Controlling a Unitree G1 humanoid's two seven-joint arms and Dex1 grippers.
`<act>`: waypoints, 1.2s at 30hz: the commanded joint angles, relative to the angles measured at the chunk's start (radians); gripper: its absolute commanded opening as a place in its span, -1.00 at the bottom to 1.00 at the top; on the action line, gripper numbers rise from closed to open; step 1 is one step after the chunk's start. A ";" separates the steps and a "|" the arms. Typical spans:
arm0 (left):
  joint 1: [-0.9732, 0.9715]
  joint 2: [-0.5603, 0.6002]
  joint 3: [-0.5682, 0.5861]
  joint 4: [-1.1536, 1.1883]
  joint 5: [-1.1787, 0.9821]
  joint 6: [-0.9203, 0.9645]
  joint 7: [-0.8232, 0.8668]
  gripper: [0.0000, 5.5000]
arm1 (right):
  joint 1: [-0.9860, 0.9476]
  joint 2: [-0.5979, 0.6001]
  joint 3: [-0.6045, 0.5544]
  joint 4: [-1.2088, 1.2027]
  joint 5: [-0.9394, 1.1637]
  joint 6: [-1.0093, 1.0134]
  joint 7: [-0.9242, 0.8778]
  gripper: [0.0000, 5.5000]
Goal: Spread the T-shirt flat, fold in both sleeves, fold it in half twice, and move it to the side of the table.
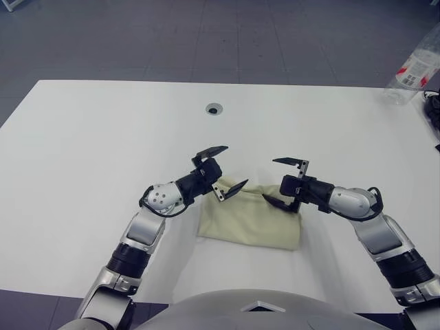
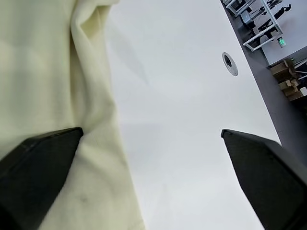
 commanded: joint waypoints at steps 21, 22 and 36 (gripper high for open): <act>-0.134 -0.046 0.007 0.266 0.156 0.115 0.159 0.96 | 0.087 -0.036 0.042 0.007 -0.123 0.028 -0.020 0.96; -0.135 -0.042 0.003 0.276 0.164 0.115 0.157 0.96 | 0.088 -0.036 0.041 0.008 -0.131 0.027 -0.024 0.96; -0.150 -0.065 0.109 0.345 0.074 0.123 0.157 0.96 | 0.009 0.057 -0.083 0.015 0.004 -0.123 -0.135 0.96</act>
